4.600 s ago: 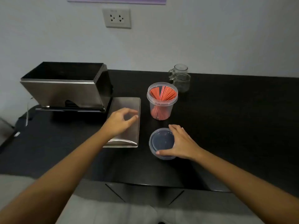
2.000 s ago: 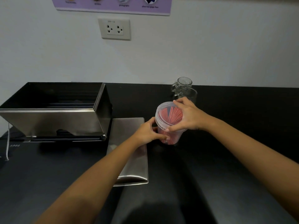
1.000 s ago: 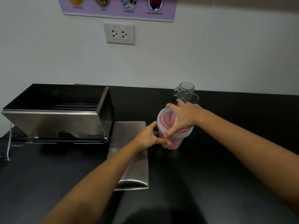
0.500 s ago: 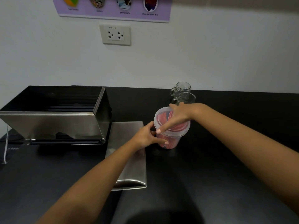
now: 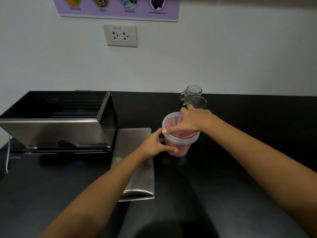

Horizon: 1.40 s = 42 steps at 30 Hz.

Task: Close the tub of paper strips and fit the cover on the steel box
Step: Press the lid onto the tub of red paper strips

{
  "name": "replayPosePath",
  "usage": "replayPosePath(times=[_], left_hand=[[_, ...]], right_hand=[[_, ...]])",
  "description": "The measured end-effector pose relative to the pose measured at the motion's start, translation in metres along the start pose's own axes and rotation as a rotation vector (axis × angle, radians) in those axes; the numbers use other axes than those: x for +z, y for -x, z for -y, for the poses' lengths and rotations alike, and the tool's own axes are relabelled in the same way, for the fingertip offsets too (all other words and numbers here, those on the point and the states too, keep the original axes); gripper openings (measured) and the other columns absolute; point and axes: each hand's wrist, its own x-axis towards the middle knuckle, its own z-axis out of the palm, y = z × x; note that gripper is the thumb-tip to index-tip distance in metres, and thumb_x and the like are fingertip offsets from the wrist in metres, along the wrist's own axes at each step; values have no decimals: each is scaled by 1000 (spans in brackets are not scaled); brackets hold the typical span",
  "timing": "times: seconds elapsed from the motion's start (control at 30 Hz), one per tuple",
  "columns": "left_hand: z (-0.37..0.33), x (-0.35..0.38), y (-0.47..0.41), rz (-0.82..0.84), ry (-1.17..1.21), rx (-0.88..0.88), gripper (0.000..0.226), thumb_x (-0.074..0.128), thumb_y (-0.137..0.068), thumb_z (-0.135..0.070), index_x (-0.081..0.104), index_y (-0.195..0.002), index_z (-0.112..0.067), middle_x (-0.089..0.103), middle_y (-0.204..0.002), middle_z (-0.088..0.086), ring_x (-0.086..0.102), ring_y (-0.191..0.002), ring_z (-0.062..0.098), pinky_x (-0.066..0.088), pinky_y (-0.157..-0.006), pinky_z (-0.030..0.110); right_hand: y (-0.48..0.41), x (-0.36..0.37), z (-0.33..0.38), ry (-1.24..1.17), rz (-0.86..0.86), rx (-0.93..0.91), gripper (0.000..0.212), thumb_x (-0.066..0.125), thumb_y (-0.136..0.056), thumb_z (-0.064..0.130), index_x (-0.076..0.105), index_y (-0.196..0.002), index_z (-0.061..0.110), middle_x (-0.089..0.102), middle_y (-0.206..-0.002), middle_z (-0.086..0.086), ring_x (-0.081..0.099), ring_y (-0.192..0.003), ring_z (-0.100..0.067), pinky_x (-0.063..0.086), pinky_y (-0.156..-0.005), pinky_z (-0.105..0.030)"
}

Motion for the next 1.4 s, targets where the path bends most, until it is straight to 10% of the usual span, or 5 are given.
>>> replayPosePath(times=[0.3,0.73,1.13,1.4], left_hand=[[-3,-1,0,17,-15,13,80,85,-60,-19,44,-128,-23,59,-108,-13,57,-100,6,50,-69,6],[-1,8,3,-33,-20,29,80,82,-63,-19,42,-133,-22,55,-129,0,51,-119,17,45,-83,17],[-23,2,11,13,-207,-5,72,81,-64,-23,45,-126,-27,56,-103,-20,55,-103,5,43,-76,12],[-21,-8,62,-158,-496,-18,69,68,-75,-45,44,-135,-20,54,-130,1,48,-107,6,38,-89,20]], right_hand=[[3,-6,-24,-184,150,-222,129,74,-46,64,5,-144,18,14,-148,-1,17,-137,-24,25,-108,-42],[5,16,-28,-192,-181,-233,124,62,-34,81,32,-135,16,41,-127,2,44,-113,-18,40,-84,-34],[3,28,-31,-350,-119,-233,128,67,-37,77,18,-141,20,26,-137,2,32,-125,-19,37,-94,-39],[4,23,-28,-373,-23,-243,125,69,-41,73,17,-141,20,24,-137,-3,28,-130,-24,35,-98,-41]])
